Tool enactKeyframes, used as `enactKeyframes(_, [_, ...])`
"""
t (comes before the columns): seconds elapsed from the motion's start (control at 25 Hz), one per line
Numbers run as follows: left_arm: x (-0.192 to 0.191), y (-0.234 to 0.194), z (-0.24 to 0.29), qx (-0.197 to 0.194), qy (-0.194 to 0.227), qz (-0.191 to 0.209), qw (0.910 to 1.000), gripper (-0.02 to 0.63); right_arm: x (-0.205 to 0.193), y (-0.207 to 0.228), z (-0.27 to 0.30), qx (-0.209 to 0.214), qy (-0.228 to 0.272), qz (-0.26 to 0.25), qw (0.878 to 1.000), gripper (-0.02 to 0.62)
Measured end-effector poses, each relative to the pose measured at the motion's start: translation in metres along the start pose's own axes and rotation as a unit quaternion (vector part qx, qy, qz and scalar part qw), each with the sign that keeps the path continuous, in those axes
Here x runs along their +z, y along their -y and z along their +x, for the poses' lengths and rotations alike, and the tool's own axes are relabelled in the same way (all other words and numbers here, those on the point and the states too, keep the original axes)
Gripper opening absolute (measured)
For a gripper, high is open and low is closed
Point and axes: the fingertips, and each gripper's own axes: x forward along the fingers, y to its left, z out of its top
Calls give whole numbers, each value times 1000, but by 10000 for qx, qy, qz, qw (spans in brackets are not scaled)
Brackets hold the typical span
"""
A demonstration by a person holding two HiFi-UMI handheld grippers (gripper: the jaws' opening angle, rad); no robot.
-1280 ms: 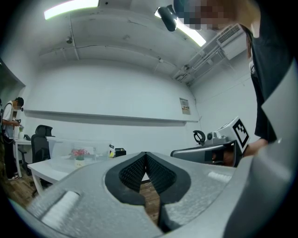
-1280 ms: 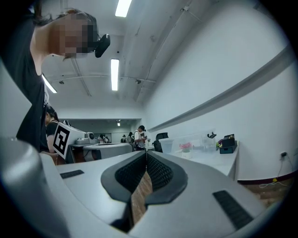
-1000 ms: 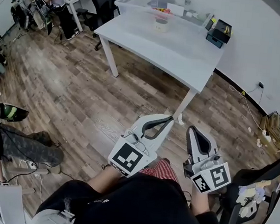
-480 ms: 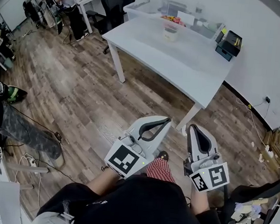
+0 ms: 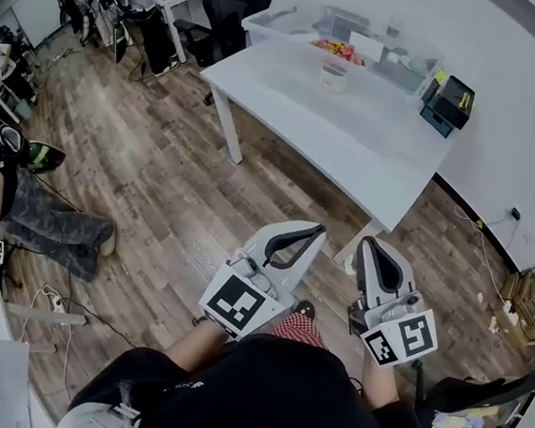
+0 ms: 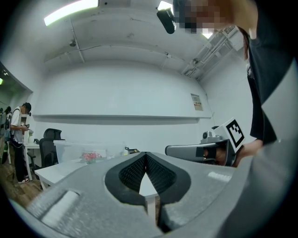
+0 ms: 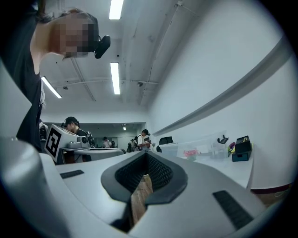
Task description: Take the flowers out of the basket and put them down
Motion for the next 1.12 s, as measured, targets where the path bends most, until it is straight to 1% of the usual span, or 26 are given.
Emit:
enactKeyframes(0.12, [1, -7, 13, 18, -76, 119, 9999, -9, 4, 13, 9, 54, 22, 7, 10000, 12])
enactKeyframes(0.28, [0, -12, 25, 57, -119, 185, 9997, -9, 6, 23, 16, 106, 86, -154, 9998, 12])
enactKeyframes(0.44, [-2, -17, 34, 84, -220, 254, 9994, -9, 4, 33, 22, 127, 100, -46, 9999, 12])
enactKeyframes(0.96, [-2, -20, 70, 133, -295, 341, 9989, -9, 4, 72, 28, 214, 122, 94, 9997, 12])
enactKeyframes(1.12, [0, -19, 80, 139, -279, 385, 9988, -9, 9, 76, 30, 327, 218, 13, 9992, 12])
